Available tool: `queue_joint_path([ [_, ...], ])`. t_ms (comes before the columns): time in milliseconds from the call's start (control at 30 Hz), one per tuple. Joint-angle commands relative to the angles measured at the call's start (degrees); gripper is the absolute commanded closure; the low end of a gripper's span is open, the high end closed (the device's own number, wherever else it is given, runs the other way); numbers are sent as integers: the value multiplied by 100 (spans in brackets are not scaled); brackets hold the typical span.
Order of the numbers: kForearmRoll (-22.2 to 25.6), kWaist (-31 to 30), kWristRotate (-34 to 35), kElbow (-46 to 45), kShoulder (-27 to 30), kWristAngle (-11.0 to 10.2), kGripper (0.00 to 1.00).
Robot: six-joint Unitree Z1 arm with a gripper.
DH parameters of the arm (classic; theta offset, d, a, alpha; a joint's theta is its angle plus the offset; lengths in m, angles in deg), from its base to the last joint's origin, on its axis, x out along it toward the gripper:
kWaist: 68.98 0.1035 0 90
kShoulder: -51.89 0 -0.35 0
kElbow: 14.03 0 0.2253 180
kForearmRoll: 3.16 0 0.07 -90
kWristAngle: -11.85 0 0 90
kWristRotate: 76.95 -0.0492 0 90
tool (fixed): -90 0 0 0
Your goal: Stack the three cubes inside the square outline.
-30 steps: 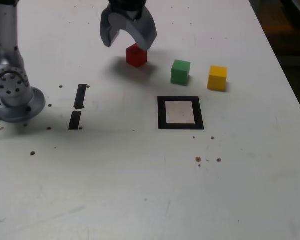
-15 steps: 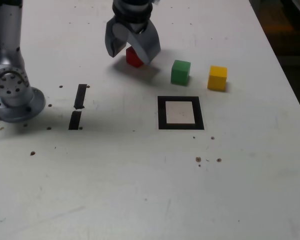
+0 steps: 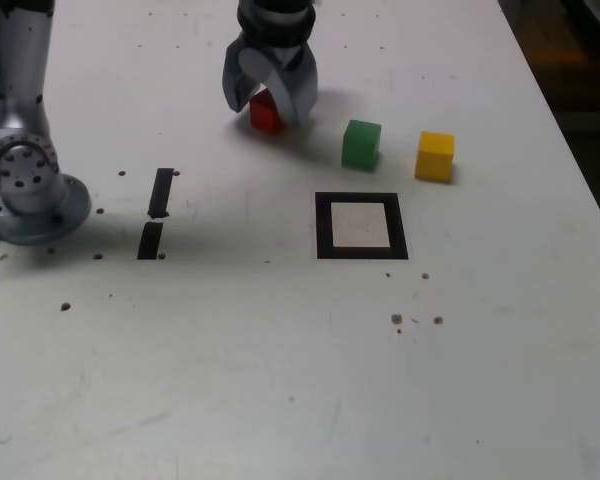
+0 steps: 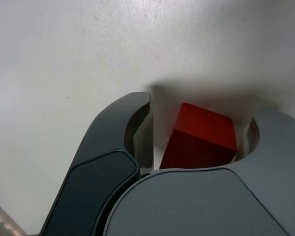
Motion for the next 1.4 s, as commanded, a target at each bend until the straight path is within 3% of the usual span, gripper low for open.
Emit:
queue_joint_path([
  [0, 29, -1, 0, 3, -21, -10, 65],
  [367, 199, -24, 40, 131, 225, 39, 84],
  [467, 715, -75, 360, 446, 451, -46, 85],
  [633, 2369, -338, 1638, 1514, 551, -80, 85],
  [733, 3077, -693, 2157, 2111, 563, 115, 86],
  [833, 3371, -1166, 2705, 2463, 646, 437, 88],
  [1033, 3345, -2284, 4386, 2681, 631, 942, 90],
  [1200, 3259, -2742, 5415, 2702, 141, 1319, 90],
  [1367, 3094, -2827, 5787, 2836, -363, 1368, 90],
])
